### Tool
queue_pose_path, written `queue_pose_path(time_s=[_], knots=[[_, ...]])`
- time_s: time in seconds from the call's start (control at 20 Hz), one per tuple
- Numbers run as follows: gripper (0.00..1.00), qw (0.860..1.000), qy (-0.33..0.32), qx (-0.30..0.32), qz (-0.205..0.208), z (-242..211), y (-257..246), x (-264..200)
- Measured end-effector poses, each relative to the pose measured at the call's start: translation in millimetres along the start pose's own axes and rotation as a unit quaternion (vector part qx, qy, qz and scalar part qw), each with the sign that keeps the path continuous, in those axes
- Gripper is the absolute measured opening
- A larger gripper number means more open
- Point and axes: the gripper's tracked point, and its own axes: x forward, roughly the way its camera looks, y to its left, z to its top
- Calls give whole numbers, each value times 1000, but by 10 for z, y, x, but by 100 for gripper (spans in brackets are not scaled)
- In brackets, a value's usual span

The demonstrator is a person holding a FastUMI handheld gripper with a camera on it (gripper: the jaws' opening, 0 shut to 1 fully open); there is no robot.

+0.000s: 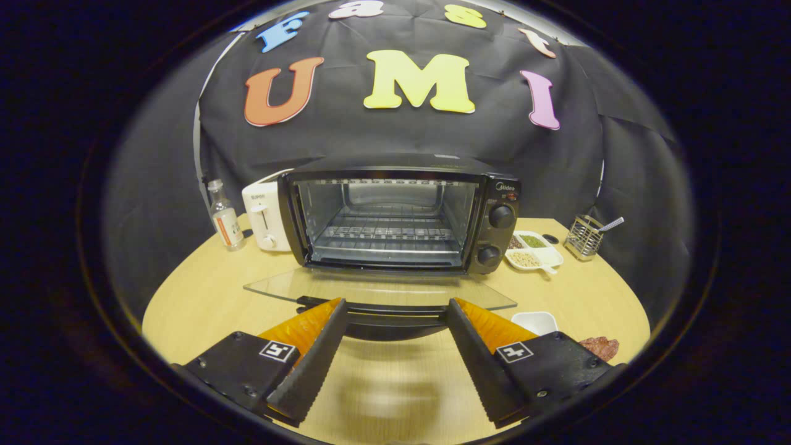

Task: Open the toaster oven, put the food inside, and close the toaster oven door.

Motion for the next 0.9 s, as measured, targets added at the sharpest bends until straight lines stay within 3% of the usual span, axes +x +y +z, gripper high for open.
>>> queue_pose_path(time_s=[0.65, 0.75, 0.9], knots=[[100, 995, 97, -22, -5, -857, -64, 117], [100, 990, 136, 1, 44, -1065, 103, 55], [100, 994, 92, -1, 64, -837, 54, 46]])
